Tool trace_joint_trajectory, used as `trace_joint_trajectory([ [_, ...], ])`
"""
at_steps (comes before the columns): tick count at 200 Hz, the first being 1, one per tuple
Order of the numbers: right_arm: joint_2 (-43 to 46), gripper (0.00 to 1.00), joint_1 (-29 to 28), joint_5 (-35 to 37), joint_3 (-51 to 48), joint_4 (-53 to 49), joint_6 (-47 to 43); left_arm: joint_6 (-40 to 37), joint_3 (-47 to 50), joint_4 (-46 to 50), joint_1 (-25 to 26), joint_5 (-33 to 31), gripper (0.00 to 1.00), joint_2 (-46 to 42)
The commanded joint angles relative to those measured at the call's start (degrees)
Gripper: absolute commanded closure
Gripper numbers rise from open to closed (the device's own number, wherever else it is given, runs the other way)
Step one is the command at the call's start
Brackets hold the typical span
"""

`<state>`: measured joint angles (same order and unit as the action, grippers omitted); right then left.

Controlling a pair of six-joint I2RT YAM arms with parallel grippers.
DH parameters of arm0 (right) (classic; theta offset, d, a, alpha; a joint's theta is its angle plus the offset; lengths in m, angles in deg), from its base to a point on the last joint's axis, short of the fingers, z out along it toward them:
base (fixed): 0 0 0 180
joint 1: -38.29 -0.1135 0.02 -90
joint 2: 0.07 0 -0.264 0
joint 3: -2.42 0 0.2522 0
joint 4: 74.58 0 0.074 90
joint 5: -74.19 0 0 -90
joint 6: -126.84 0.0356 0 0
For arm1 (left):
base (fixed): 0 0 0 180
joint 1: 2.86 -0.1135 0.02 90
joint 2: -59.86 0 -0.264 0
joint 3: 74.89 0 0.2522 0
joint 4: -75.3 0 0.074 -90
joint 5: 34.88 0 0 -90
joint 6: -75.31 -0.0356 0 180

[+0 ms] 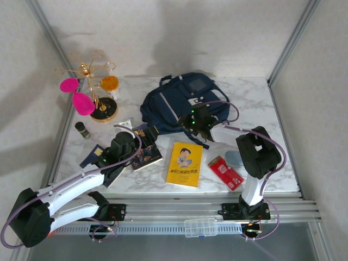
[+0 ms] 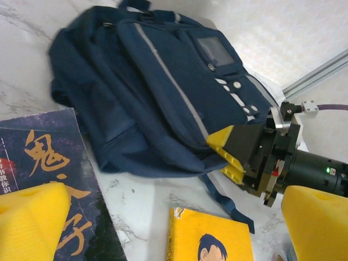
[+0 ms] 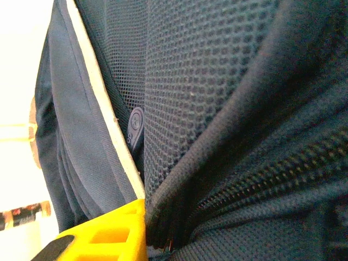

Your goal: Pack books, pencil case, and school supplies into a backpack

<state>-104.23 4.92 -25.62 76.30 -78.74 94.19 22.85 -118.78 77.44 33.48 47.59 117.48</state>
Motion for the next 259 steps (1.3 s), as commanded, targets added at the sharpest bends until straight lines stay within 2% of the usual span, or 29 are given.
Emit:
trace_joint_trajectory([
  [1, 1.7, 0.69, -2.9, 1.6, 3.2, 4.6, 1.2, -0.9, -3.0, 2.5, 0.4, -1.1, 0.01, 0.8],
  [34, 9.8, 0.39, -2.8, 3.7, -1.0, -0.2, 0.1, -1.9, -5.7, 4.6, 0.4, 0.4, 0.01, 3.2],
  [60, 16.1, 0.24, 1.0, 3.0, -5.2, -5.7, -1.6, -0.1, -7.2, 5.9, 0.7, 2.7, 0.01, 4.4],
  [74, 17.4, 0.19, 5.6, -1.5, -7.2, -8.1, -1.8, 0.9, -7.2, 5.1, 1.2, 4.3, 0.01, 5.1],
  [109, 18.4, 0.1, 14.3, -7.0, -11.2, -7.7, -2.3, 5.4, -6.6, 2.5, 4.4, 4.9, 0.01, 7.5],
  [138, 13.8, 0.07, 16.1, -9.2, -10.8, -7.2, -0.9, 7.2, -5.7, -1.0, 8.5, 3.4, 0.01, 11.0],
  [175, 9.2, 0.07, 16.1, -9.8, -12.5, 0.0, 4.4, 7.1, -6.4, -5.4, 12.1, 1.4, 0.01, 16.3],
  [193, 5.8, 0.13, 16.0, -12.0, -11.1, 3.3, 5.6, 7.8, -7.3, -5.3, 12.2, 0.7, 0.01, 19.1],
  [211, 3.7, 0.17, 15.8, -9.4, -8.9, 3.7, 4.9, 8.6, -7.6, -4.8, 12.2, -0.6, 0.01, 21.2],
  [259, 2.7, 0.56, 16.8, -8.7, -9.7, 10.0, 5.5, 6.0, -10.7, -6.0, 9.6, -0.1, 0.01, 28.7],
])
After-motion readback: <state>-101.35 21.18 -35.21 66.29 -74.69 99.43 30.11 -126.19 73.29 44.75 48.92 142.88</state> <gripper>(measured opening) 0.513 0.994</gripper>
